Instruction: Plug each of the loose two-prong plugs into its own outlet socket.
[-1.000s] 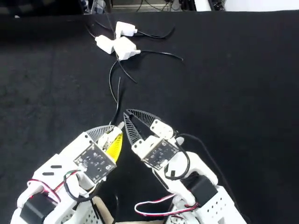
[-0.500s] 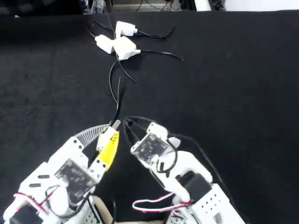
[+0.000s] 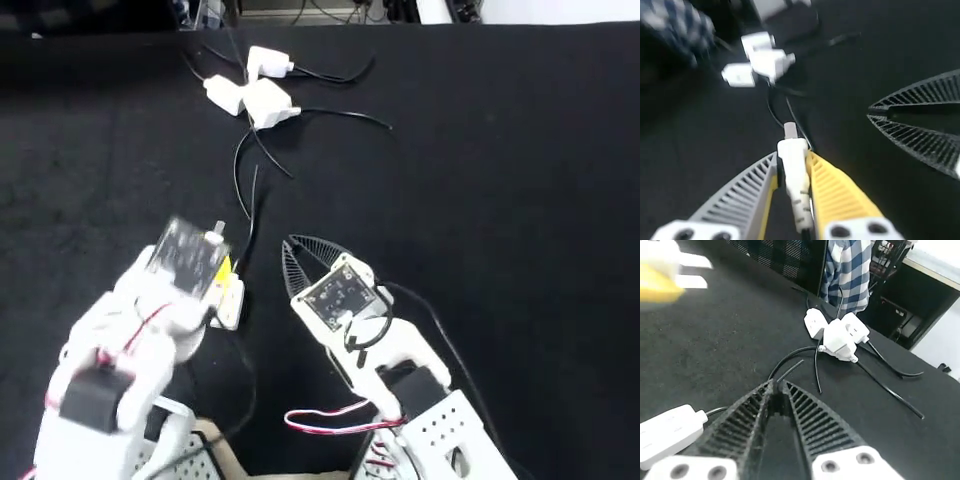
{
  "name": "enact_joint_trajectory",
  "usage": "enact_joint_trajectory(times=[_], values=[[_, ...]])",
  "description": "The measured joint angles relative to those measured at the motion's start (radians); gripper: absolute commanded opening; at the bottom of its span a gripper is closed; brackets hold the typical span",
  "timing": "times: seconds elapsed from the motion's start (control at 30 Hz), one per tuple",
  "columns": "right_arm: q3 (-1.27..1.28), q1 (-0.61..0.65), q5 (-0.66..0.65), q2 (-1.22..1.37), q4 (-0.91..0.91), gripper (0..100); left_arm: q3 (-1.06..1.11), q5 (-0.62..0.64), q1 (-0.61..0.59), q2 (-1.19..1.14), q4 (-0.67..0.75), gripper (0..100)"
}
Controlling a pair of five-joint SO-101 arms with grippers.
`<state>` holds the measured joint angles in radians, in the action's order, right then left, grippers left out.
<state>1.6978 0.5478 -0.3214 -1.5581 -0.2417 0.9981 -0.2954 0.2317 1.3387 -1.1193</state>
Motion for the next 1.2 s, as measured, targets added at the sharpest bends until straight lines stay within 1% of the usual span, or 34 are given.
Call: enact_joint_trajectory(times=[0.1,0.17,0.33,0.47,0.67,0.87,1.0,1.1,1.2], values=[[0.000,0.000,0.008,0.034,0.025,1.2,-0.098,0.023,0.000,-0.221,0.000,3],[0.000,-0.003,0.006,0.060,0.051,1.2,-0.175,0.034,0.000,-0.358,-0.037,3],[0.000,-0.029,0.006,0.141,0.132,1.2,-0.433,0.032,-0.002,-0.635,-0.233,3],[0.000,-0.031,0.006,0.180,0.169,1.2,-0.629,0.034,-0.029,-0.838,-0.404,3],[0.000,-0.031,0.006,0.189,0.175,1.2,-0.799,0.035,-0.095,-1.049,-0.588,3],[0.000,-0.031,0.008,0.189,0.175,1.2,-0.824,0.061,-0.212,-1.203,-0.624,3],[0.000,-0.031,0.008,0.189,0.175,1.2,-0.812,0.028,-0.213,-1.298,-0.624,3],[0.000,-0.031,0.006,0.189,0.175,1.2,-0.812,-0.041,-0.204,-1.326,-0.624,3],[0.000,-0.031,0.006,0.189,0.175,1.2,-0.812,-0.098,-0.167,-1.326,-0.624,3]])
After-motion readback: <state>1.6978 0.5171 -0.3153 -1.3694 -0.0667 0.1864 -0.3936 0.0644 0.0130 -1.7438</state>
